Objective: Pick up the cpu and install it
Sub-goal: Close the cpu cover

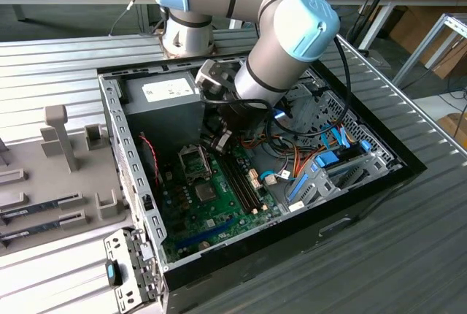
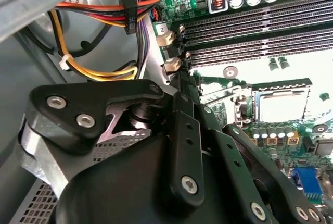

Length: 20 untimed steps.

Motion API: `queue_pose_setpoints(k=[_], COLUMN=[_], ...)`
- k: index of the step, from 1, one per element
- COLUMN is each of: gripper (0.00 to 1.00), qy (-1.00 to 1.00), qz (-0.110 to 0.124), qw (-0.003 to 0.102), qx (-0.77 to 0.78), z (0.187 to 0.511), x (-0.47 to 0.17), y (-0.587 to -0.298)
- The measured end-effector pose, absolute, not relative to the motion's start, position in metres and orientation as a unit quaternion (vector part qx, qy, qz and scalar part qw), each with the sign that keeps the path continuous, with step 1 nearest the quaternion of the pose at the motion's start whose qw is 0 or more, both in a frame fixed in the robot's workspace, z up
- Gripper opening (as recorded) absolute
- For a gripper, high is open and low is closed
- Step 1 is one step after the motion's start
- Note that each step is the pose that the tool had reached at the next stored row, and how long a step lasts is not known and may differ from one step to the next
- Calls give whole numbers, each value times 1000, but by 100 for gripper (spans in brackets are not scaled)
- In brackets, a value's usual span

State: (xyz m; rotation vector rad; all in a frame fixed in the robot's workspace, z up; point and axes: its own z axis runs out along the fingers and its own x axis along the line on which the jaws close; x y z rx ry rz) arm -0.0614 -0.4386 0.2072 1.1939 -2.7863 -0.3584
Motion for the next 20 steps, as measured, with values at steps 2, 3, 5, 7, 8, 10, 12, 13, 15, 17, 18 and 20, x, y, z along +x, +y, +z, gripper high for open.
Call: queue_pose_setpoints(k=[2, 3, 5, 7, 8, 10, 12, 13, 15, 17, 18, 20], gripper=[11, 11, 11, 11, 11, 11, 11, 11, 11, 11, 11, 11], qy=[-913, -913, -916, -918, -918, -919, -919, -919, -919, -919, -919, -919], qz=[-117, -118, -118, -119, -119, -119, -120, -120, -120, -121, -121, -121], qw=[44, 44, 43, 42, 42, 42, 42, 42, 42, 41, 41, 41], qx=[389, 388, 381, 377, 376, 374, 374, 374, 374, 374, 374, 374], z=[207, 207, 207, 207, 207, 207, 207, 207, 207, 207, 207, 207], x=[-61, -61, -61, -61, -61, -61, -61, -61, -62, -63, -64, -66], y=[-438, -438, -438, -436, -436, -435, -431, -429, -426, -424, -424, -424])
